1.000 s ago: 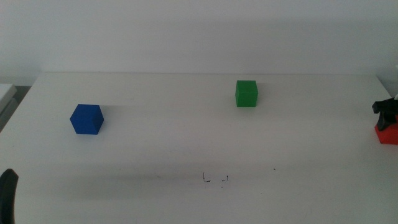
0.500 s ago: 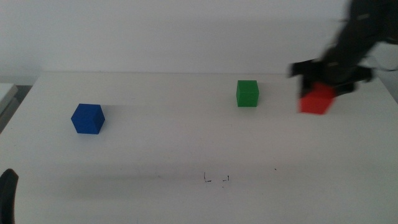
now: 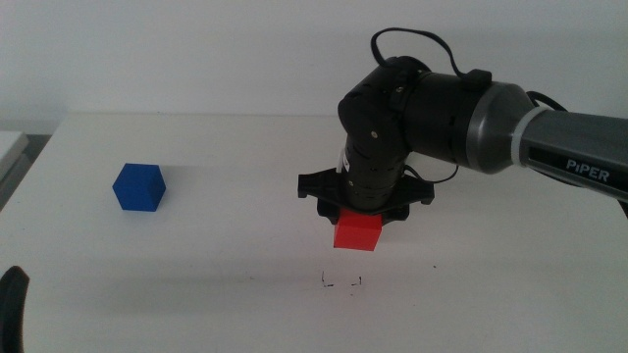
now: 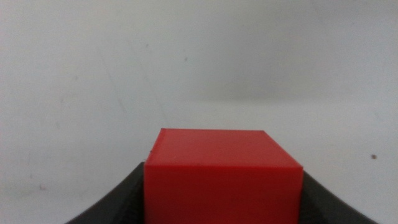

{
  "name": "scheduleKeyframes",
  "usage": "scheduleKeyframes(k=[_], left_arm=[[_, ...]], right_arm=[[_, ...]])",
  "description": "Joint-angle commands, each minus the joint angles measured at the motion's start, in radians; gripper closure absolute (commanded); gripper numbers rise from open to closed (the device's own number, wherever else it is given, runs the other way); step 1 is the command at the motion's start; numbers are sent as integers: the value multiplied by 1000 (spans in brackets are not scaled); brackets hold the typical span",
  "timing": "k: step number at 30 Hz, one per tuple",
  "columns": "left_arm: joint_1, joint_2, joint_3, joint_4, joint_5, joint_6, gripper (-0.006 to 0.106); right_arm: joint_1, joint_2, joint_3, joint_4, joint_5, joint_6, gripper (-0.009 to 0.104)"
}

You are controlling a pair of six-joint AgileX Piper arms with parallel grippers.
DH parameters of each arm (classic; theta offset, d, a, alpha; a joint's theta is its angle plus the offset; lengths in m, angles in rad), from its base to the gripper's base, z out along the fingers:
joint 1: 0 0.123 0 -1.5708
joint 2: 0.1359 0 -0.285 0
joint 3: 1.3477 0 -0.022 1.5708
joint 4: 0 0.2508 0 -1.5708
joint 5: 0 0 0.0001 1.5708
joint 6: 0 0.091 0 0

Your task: Stack red cubes first, then green, then blue cubes in a specific spot.

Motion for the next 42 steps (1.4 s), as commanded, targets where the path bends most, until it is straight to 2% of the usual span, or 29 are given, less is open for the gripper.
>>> scheduleKeyframes(k=[1, 3, 8, 14, 19, 32, 42], left_arm=[[-6, -3, 1, -3, -11, -3, 8], [-6, -3, 1, -3, -11, -3, 8], [-6, -3, 1, -3, -11, -3, 8], [-6, -3, 1, -3, -11, -3, 8], [-6, -3, 1, -3, -11, -3, 8], [-6, -3, 1, -3, -11, -3, 8], [-6, -3, 1, -3, -11, -3, 8]], right_arm=[[21, -5, 2, -55, 13, 58, 79], [46, 1, 2, -84, 20, 113, 79], [76, 42, 2, -89, -1, 141, 79], [85, 81, 2, -91, 0, 144, 79], [86, 111, 2, -118, 0, 130, 79], [86, 150, 2, -114, -46, 126, 79], [86, 152, 2, -155, -20, 121, 79]])
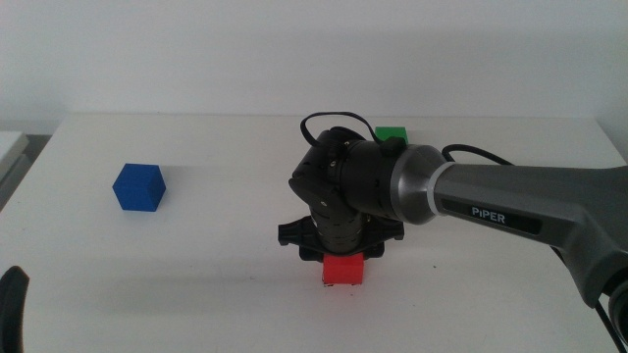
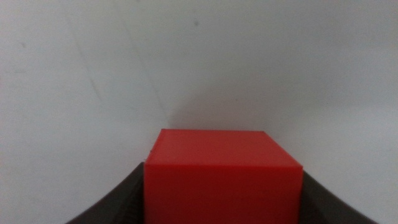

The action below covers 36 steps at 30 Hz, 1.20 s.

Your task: Stack red cubes first, then green, then blue cubes in a specific spot.

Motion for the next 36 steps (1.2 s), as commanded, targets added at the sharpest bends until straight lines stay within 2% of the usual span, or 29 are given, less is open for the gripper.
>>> scheduleKeyframes(k=[1, 6, 7, 11, 14, 17, 22, 30, 36], left_arm=[[-6, -3, 1, -3, -11, -3, 8], [-6, -3, 1, -3, -11, -3, 8], [-6, -3, 1, -3, -11, -3, 8], [-6, -3, 1, -3, -11, -3, 8], [-6, -3, 1, -3, -11, -3, 8], [-6, -3, 1, -3, -11, -3, 8], [-6, -3, 1, -3, -11, -3, 8], [-6, -3, 1, -3, -11, -3, 8], [-6, -3, 1, -3, -11, -3, 8]], right_arm=[[1, -2, 2, -28, 17, -4, 79], [1, 0, 2, -28, 10, -4, 78], [1, 8, 2, -17, 10, -4, 41], [1, -3, 2, -23, 19, -4, 26], [1, -57, -6, -20, 52, -31, 26], [-3, -132, -30, -48, 87, -120, 26], [-88, -174, -111, -57, 86, -236, 22], [-305, -44, -295, -28, 12, -414, 19], [-386, 106, -468, -5, -22, -493, 19]])
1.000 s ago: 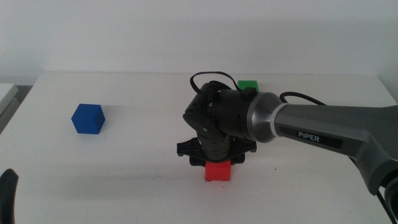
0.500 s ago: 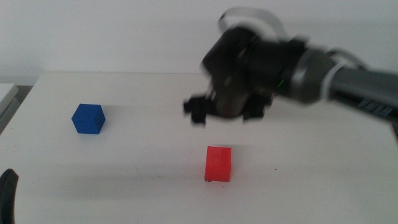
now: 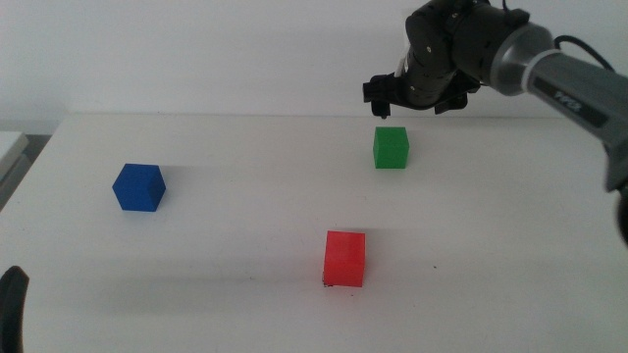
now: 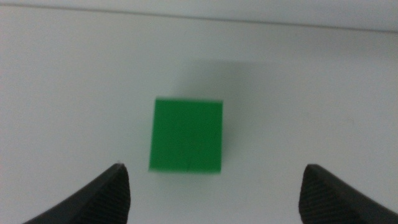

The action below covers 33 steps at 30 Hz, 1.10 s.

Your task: Stack red cubes first, then green, then blue cubes in a specific spot.

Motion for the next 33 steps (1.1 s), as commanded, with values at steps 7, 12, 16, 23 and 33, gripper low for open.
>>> scheduleKeyframes(k=[7, 12, 16, 23, 33], left_arm=[[-6, -3, 1, -3, -11, -3, 8], [-6, -3, 1, -3, -11, -3, 8], [-6, -3, 1, -3, -11, -3, 8], [-6, -3, 1, -3, -11, -3, 8], [-6, -3, 1, -3, -11, -3, 8]], right_arm=[[-40, 156, -172, 71, -34, -103, 19], [-40, 196, -174, 73, -57, -101, 19], [-42, 225, -174, 67, -66, -75, 20], [-42, 259, -174, 63, -111, -69, 25], [-40, 227, -174, 55, -42, -4, 66]])
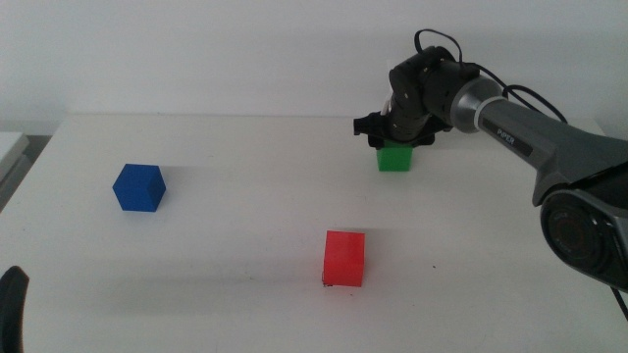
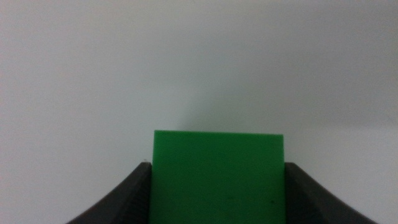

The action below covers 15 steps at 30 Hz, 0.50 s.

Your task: Stack red cubes first, then green, then blue cubes in a specific spot.

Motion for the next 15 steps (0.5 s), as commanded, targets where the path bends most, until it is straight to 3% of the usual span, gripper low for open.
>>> scheduleKeyframes(k=[1, 4, 8, 11, 15], left_arm=[[-6, -3, 1, -3, -11, -3, 8], [-6, -3, 1, -3, -11, -3, 8], [-6, -3, 1, -3, -11, -3, 8], [-6, -3, 1, -3, -11, -3, 8], [-6, -3, 1, -3, -11, -3, 8]], right_arm=[[9, -63, -6, -23, 65, 25, 66], [61, -211, 92, -58, 139, 86, 66], [187, -477, 391, -186, 75, 248, 66], [283, -609, 540, -206, 13, 361, 66], [402, -643, 583, -247, 104, 471, 66]])
